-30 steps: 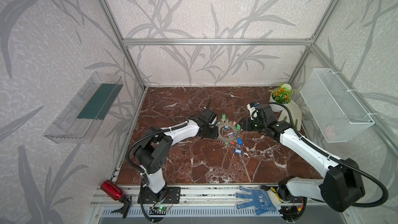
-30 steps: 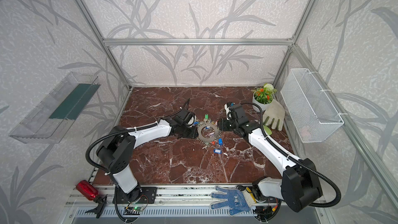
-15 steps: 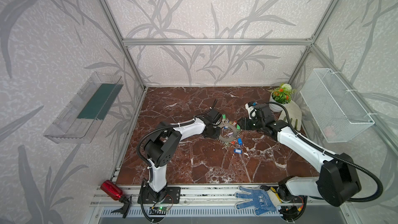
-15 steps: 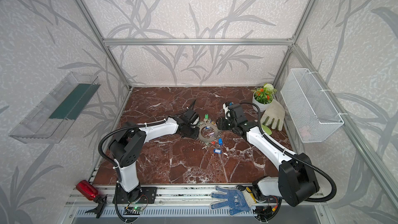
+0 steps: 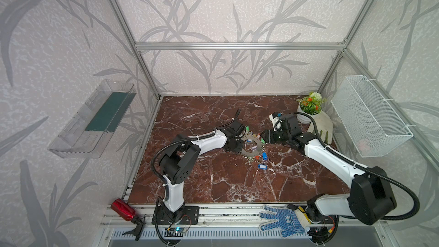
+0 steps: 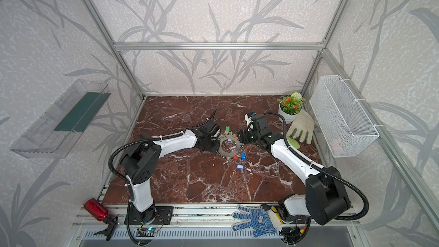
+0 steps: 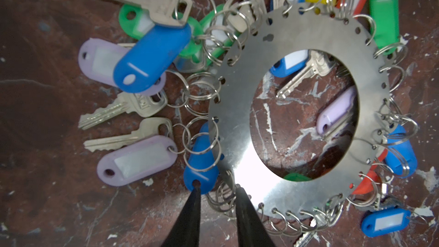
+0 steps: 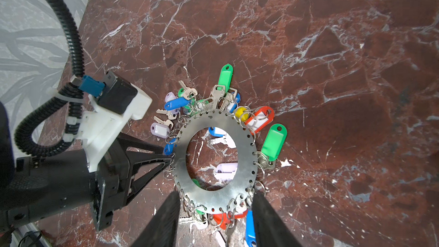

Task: Put the keys on the keyring
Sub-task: 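Grasp the steel plate edge with the left gripper while the right hovers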

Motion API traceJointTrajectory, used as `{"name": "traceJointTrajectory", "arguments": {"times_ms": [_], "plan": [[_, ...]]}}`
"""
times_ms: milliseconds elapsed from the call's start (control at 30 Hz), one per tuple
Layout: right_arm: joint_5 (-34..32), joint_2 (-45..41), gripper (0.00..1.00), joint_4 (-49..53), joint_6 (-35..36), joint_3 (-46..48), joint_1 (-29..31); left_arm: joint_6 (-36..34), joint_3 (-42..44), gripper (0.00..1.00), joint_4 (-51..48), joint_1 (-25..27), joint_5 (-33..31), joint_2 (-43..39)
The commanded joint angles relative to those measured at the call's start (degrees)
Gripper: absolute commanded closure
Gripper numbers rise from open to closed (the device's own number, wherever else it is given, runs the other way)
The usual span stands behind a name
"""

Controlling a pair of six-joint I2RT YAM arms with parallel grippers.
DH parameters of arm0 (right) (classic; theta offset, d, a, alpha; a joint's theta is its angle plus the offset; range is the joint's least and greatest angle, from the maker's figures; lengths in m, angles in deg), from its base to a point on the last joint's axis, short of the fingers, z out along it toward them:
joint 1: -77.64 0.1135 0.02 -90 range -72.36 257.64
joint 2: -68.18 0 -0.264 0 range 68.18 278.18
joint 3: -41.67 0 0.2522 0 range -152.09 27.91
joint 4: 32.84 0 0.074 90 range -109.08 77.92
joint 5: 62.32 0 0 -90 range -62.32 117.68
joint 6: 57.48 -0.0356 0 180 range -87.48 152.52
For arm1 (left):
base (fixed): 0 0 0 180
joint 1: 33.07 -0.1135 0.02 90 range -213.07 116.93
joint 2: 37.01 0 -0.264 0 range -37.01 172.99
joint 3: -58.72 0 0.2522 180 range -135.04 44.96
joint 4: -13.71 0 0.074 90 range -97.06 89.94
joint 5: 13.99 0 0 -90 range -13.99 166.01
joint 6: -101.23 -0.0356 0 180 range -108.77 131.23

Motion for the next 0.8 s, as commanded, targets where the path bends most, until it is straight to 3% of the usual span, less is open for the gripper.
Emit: {"name": "traceJointTrajectory", "arguments": {"times_ms": [0,467,767], "plan": [[0.8,0.5,0.49,-1.2,0.2,0.4,-0.3,-1.0,-1.6,0.73,-0.5,0.3,-0.9,1.0],[1.5,1.2,0.5,-1.8,0.0,0.6,-0.3,-1.9,-3.1,0.74,-2.0,0.5,-1.7,2.6],[1.5,1.2,0.51,-2.1,-0.1,0.7,-0.3,-1.4,-3.7,0.84,-2.4,0.7,-4.1,2.5]]}}
